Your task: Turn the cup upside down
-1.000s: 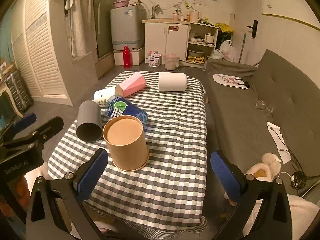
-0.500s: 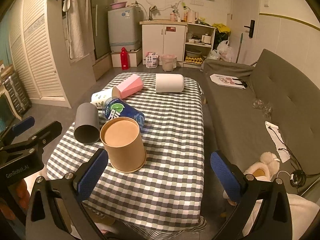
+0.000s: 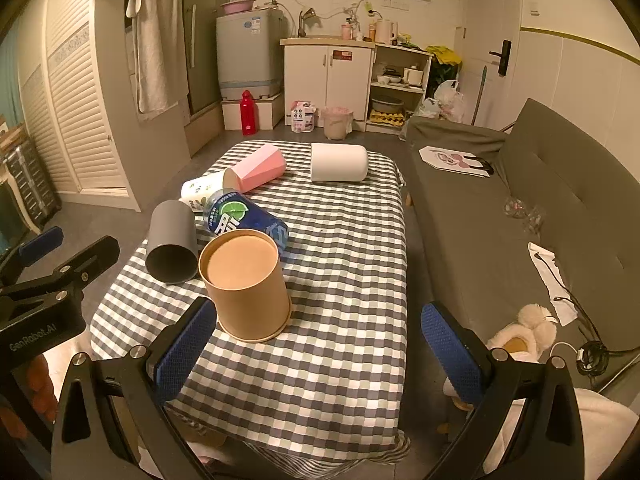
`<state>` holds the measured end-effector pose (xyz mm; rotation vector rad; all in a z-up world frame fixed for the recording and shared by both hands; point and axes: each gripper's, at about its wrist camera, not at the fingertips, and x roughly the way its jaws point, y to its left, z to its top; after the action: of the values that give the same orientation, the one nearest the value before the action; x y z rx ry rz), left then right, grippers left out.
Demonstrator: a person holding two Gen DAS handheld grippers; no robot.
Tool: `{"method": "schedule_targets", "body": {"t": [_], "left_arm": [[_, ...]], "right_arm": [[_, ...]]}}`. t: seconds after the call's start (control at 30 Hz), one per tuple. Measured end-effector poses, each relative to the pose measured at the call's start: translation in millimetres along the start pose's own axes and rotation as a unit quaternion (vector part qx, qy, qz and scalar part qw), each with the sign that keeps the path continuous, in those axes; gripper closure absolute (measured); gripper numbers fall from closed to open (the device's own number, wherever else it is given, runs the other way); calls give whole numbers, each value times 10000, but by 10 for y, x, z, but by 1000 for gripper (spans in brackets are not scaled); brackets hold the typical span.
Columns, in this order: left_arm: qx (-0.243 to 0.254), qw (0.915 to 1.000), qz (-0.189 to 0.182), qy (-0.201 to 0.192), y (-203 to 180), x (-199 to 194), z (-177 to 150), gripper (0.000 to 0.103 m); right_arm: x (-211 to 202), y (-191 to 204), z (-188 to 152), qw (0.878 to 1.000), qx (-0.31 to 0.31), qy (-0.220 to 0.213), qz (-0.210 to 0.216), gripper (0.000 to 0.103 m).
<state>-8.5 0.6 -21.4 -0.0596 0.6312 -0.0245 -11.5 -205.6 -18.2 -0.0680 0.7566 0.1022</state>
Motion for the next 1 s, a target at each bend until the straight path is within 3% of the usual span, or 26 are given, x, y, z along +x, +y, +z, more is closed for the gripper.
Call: {"method": "schedule_targets", "body": {"t": [1.0], "left_arm": [[30,10000,41,18,2,-12,-1,0]], "right_arm": [[16,5,-3,10000,-21,32,-11,0]]}}
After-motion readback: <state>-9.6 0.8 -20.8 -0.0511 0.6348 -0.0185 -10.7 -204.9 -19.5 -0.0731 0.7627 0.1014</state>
